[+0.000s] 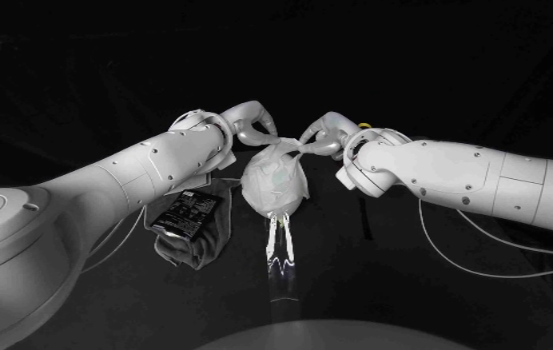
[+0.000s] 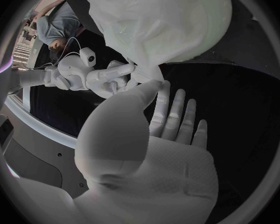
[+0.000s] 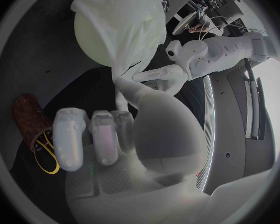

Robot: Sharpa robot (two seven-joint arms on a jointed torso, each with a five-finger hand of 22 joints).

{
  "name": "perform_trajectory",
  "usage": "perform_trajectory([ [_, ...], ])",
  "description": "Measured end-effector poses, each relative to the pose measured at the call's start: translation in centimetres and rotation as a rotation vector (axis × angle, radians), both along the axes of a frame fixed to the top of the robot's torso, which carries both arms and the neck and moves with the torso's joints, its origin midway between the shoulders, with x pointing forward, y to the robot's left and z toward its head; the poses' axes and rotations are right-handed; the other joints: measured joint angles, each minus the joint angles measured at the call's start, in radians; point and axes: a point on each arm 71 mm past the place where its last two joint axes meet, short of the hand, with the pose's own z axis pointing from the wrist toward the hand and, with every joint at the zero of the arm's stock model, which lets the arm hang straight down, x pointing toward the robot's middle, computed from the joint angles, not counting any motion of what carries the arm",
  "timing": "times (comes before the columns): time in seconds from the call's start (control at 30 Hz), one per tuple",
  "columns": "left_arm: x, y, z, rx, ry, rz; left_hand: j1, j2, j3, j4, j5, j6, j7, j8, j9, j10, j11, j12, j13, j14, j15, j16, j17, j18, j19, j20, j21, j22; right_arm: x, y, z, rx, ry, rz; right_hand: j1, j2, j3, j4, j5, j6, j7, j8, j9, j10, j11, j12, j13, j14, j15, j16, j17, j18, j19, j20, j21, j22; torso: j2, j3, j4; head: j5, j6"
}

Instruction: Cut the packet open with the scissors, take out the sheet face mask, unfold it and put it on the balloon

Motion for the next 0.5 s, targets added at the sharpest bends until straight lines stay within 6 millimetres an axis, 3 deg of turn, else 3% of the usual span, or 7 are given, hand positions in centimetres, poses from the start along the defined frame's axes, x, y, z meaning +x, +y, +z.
perform_trajectory([
  [0.1,0.0,0.06,-0.1,0.004,0.008,-0.002,0.0,0.0,-0.007,0.004,0.0,-0.015,0.007,-0.001,0.0,-0.002,-0.002,-0.003,0.0,-0.001,-0.001,-0.004,-0.001,0.0,-0.005,0.002,0.0,-0.001,-0.02,-0.05,0.0,0.0,0.0,-0.004,-0.001,0.001,0.0,0.0,-0.001,0.001,0.001,0.0,0.0,0.0,0.0,-0.001,0.0,0.0,0.0,0.0,0.0,0.0,0.0,0.0,0.0,0.0,0.0,0.0,0.0003,0.0,0.001],
  [0.17,0.02,0.14,-0.18,0.007,0.015,-0.001,0.0,0.0,-0.011,0.009,0.001,-0.049,0.016,-0.021,-0.006,-0.001,-0.001,-0.003,0.001,0.004,0.002,-0.003,0.0,0.0,-0.005,0.002,0.0,-0.001,-0.02,-0.08,0.02,0.0,-0.001,-0.007,-0.002,0.002,0.0,0.0,-0.001,0.001,0.001,0.0,0.0,0.0,0.0,-0.001,0.0,0.0,0.0,0.0,0.0,0.0,0.0,0.0,-0.001,0.0,0.0,0.0,0.0005,0.0,0.001],
  [0.27,0.03,0.24,-0.3,0.009,0.027,-0.001,0.0,0.0,-0.016,0.014,0.001,-0.107,0.028,-0.054,-0.02,0.064,-0.005,0.023,0.012,0.074,-0.008,0.029,0.015,0.0,-0.005,0.002,0.0,-0.001,-0.04,-0.1,0.06,0.003,-0.006,-0.012,-0.002,0.002,0.003,-0.003,-0.001,0.001,0.001,0.0,0.0,0.0,0.0,-0.002,0.0,-0.001,0.001,-0.002,0.0,0.0,0.0,0.0,-0.001,-0.001,0.0,0.0,0.0005,0.0,0.002],
  [0.5,0.09,0.56,-0.55,-0.014,0.083,0.007,-0.012,-0.002,-0.017,0.042,0.001,-0.162,0.027,-0.085,-0.031,0.106,-0.012,0.026,0.01,0.121,-0.019,0.036,0.021,0.0,-0.005,0.002,0.0,-0.001,-0.06,-0.07,0.22,0.015,-0.025,-0.026,-0.002,0.002,0.003,-0.003,-0.002,0.0,0.001,-0.001,0.0,0.0,0.0,0.0,-0.001,-0.002,0.002,0.001,-0.001,0.0,0.0,0.0,-0.001,0.0,0.0,0.0004,0.0005,0.001,0.002],
])
